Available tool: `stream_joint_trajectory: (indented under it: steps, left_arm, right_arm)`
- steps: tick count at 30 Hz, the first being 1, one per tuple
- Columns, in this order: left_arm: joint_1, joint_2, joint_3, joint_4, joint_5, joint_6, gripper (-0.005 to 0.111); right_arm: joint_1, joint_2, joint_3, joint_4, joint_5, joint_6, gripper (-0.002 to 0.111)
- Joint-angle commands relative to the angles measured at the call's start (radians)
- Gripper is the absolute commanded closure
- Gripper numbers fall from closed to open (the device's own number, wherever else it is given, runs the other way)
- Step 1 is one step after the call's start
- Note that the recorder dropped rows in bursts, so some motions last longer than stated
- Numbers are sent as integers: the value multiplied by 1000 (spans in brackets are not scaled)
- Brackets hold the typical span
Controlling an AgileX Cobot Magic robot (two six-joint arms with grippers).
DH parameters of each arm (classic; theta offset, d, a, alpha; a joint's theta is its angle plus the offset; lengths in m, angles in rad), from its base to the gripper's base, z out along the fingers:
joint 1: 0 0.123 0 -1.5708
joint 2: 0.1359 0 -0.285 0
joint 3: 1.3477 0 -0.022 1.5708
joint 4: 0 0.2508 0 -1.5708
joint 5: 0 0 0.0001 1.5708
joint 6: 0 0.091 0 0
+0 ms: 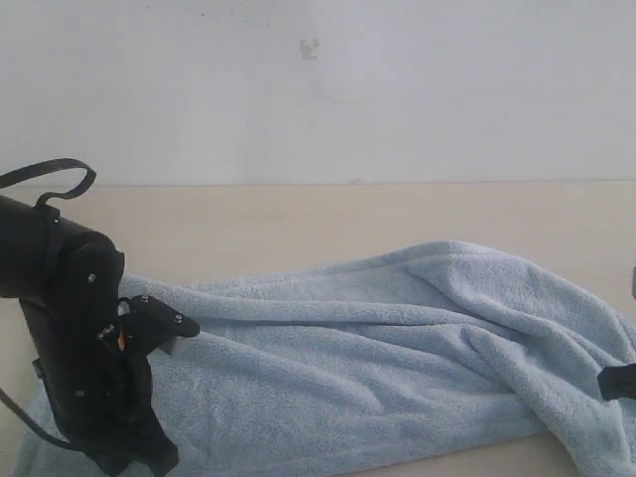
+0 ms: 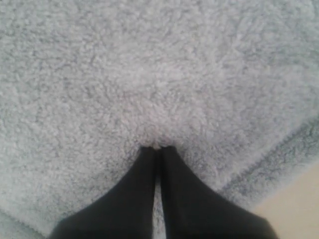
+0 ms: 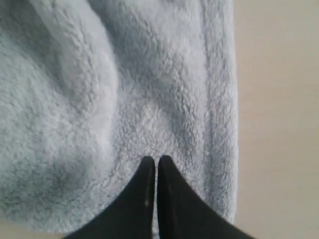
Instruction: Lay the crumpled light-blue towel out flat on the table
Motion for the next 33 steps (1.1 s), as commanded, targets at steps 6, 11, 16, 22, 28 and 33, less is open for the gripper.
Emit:
stream_joint_trajectory:
  steps: [6, 11, 16, 22, 28, 33]
  left_arm:
    - [1, 8, 322, -44, -467, -112, 103]
    - [1, -194, 477, -49, -713, -309, 103]
    - [56, -436, 487, -41, -663, -333, 103]
    - [154, -540, 487, -100, -562, -324, 103]
    - [30, -491, 487, -344, -587, -121, 103]
    - [1, -447, 443, -511, -571, -55, 103]
  right_arm:
    - [-1, 204, -3, -28, 37, 33, 107]
    - [-1, 230, -2, -324, 79, 310, 107]
    - [-1, 221, -2, -579, 192, 714, 107]
    - [-1, 74, -34, -641, 39, 751, 107]
    - [0, -144, -58, -530, -139, 729, 107]
    - [108, -249, -58, -213, -205, 416, 107]
